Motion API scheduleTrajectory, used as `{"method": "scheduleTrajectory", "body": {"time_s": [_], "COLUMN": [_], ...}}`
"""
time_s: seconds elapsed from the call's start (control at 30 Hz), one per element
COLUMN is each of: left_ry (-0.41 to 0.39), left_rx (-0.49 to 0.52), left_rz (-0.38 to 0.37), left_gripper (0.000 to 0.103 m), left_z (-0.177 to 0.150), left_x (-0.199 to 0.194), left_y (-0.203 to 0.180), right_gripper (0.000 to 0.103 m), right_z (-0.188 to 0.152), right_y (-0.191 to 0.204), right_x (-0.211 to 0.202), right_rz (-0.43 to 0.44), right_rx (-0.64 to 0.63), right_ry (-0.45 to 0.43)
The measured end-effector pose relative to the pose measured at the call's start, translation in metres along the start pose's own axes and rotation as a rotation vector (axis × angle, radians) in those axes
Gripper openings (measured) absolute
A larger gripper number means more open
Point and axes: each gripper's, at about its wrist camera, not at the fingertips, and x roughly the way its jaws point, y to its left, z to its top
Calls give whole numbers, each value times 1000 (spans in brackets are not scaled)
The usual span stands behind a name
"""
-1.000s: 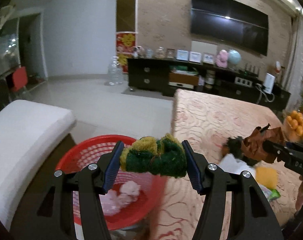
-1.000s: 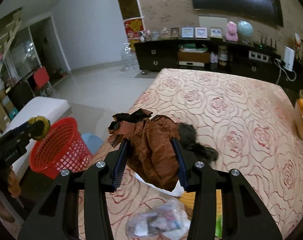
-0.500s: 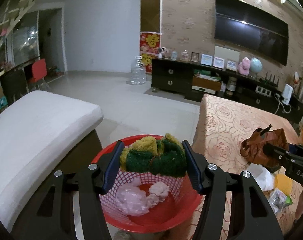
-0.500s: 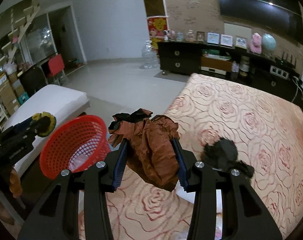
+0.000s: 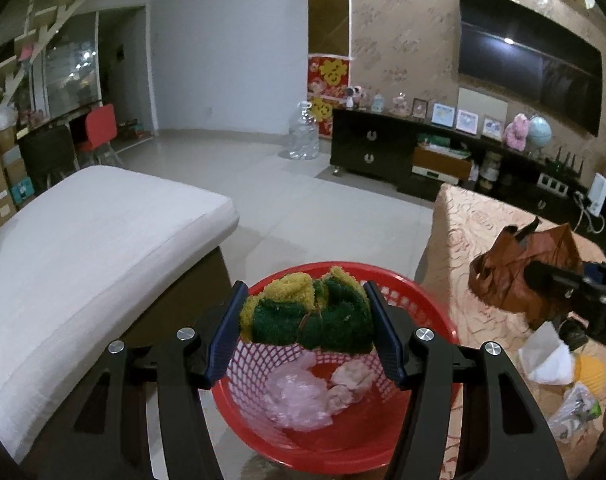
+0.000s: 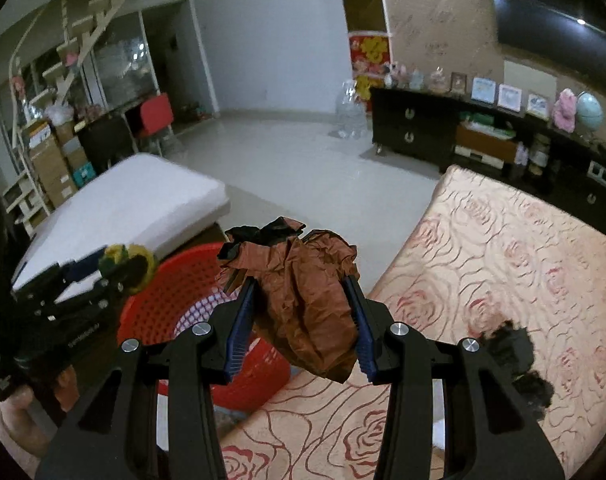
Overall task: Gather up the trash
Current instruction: 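Carry the sponge and brown cloth with both tools over the wastebasket, then open both tools to drop the sponge and cloth into the wastebasket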
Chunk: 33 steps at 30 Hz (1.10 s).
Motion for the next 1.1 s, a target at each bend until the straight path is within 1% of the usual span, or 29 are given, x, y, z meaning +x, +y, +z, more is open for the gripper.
{"method": "scheduleTrajectory", "body": {"time_s": [0.23,0.37,0.5,0.77,0.97,1.07,1.1], "left_ry": [29,55,80,112,131,143,143], "left_rx": [6,4,5,42,41,49,49], "left_rz": [16,23,22,23,12,5,5], "left_gripper": [57,57,57,57,57,59,60], "left_z": [-7,-11,-12,-19,-21,-21,-22], "left_x": [6,12,19,27,30,30,30], "left_y": [6,9,10,3,4,3,3], "right_gripper": [43,43,43,43,44,49,53], "right_z": [2,0,-1,1,-1,-1,-1], "right_y": [11,16,19,27,34,36,36], "right_x": [9,17,25,35,46,47,47], "right_rz": [33,49,67,90,103,118,124], "right_rx": [0,-2,3,-5,-10,-6,-5], "right_ry": [6,26,46,66,92,95,94]}}
